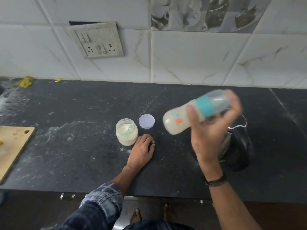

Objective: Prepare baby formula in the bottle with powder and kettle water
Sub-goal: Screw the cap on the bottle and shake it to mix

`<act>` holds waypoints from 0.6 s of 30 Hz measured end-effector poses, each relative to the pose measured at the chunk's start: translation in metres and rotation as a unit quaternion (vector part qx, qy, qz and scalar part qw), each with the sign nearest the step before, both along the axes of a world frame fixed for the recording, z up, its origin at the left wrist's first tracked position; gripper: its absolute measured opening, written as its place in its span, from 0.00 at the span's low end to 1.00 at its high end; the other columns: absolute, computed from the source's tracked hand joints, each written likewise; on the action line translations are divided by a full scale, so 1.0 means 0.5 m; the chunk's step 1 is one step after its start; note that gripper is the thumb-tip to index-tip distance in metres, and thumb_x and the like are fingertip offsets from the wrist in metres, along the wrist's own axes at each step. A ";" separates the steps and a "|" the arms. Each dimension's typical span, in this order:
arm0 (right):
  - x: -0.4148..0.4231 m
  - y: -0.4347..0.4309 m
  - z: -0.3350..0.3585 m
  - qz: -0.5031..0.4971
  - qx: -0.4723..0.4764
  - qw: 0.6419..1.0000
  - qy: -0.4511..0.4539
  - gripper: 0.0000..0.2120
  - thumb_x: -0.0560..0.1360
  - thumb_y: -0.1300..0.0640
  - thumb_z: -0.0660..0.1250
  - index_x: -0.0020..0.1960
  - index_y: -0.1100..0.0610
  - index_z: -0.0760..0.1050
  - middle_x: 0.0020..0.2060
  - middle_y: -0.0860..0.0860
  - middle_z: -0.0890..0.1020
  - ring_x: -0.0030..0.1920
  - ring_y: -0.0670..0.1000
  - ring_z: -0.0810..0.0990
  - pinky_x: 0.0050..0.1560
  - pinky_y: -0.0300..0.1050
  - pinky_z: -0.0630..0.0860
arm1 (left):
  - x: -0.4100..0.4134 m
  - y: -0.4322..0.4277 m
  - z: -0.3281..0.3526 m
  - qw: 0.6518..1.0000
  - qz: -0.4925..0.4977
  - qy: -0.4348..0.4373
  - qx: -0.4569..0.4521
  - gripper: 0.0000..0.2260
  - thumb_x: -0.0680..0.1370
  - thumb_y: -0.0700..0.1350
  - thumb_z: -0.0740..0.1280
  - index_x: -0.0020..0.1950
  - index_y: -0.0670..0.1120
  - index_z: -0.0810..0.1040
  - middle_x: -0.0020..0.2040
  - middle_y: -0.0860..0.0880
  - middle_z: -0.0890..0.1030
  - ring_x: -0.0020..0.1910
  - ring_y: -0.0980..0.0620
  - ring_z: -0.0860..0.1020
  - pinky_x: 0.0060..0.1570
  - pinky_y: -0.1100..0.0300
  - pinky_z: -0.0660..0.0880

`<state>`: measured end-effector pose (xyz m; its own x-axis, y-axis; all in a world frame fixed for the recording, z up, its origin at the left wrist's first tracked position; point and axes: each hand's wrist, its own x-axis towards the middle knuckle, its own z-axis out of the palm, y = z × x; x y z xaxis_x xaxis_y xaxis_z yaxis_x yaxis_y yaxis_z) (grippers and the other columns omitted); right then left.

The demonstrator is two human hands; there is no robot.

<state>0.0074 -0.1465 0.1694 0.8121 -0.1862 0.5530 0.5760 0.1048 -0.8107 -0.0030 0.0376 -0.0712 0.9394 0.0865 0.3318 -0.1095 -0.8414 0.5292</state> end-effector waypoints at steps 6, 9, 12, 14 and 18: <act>0.008 -0.026 0.018 -0.084 0.060 0.992 -0.068 0.37 0.77 0.70 0.69 0.74 0.73 0.46 0.67 0.59 0.64 0.62 0.44 0.77 0.59 0.42 0.79 | -0.001 -0.001 0.003 1.000 0.001 -0.004 -0.003 0.03 0.79 0.39 0.68 0.51 0.44 0.77 0.52 0.49 0.77 0.49 0.47 0.75 0.57 0.56 0.69; 0.024 -0.027 0.008 -0.073 0.024 0.994 -0.079 0.38 0.76 0.69 0.68 0.74 0.72 0.46 0.66 0.57 0.65 0.62 0.42 0.77 0.59 0.39 0.78 | 0.000 -0.001 0.000 1.000 0.002 -0.005 -0.004 0.03 0.79 0.39 0.68 0.51 0.44 0.77 0.52 0.49 0.77 0.49 0.47 0.75 0.57 0.55 0.70; 0.015 -0.011 -0.010 0.024 0.022 0.999 -0.009 0.38 0.75 0.66 0.75 0.75 0.64 0.54 0.64 0.54 0.72 0.58 0.46 0.80 0.56 0.43 0.79 | -0.001 0.000 0.000 1.000 0.000 -0.002 -0.004 0.03 0.79 0.39 0.68 0.52 0.44 0.77 0.53 0.49 0.77 0.50 0.47 0.75 0.57 0.56 0.70; 0.012 -0.017 -0.011 -0.059 0.034 0.996 -0.053 0.37 0.76 0.69 0.72 0.74 0.70 0.50 0.66 0.55 0.68 0.61 0.43 0.78 0.58 0.40 0.78 | -0.001 -0.002 0.003 1.000 0.000 0.000 -0.007 0.03 0.79 0.39 0.68 0.52 0.44 0.77 0.53 0.49 0.77 0.49 0.47 0.75 0.57 0.55 0.70; 0.016 -0.020 -0.013 -0.145 0.003 0.983 -0.113 0.38 0.76 0.74 0.70 0.71 0.81 0.44 0.67 0.56 0.63 0.65 0.37 0.74 0.62 0.35 0.75 | 0.000 -0.001 0.001 1.000 0.003 -0.001 -0.007 0.02 0.79 0.40 0.68 0.51 0.43 0.77 0.53 0.49 0.77 0.50 0.46 0.75 0.57 0.54 0.71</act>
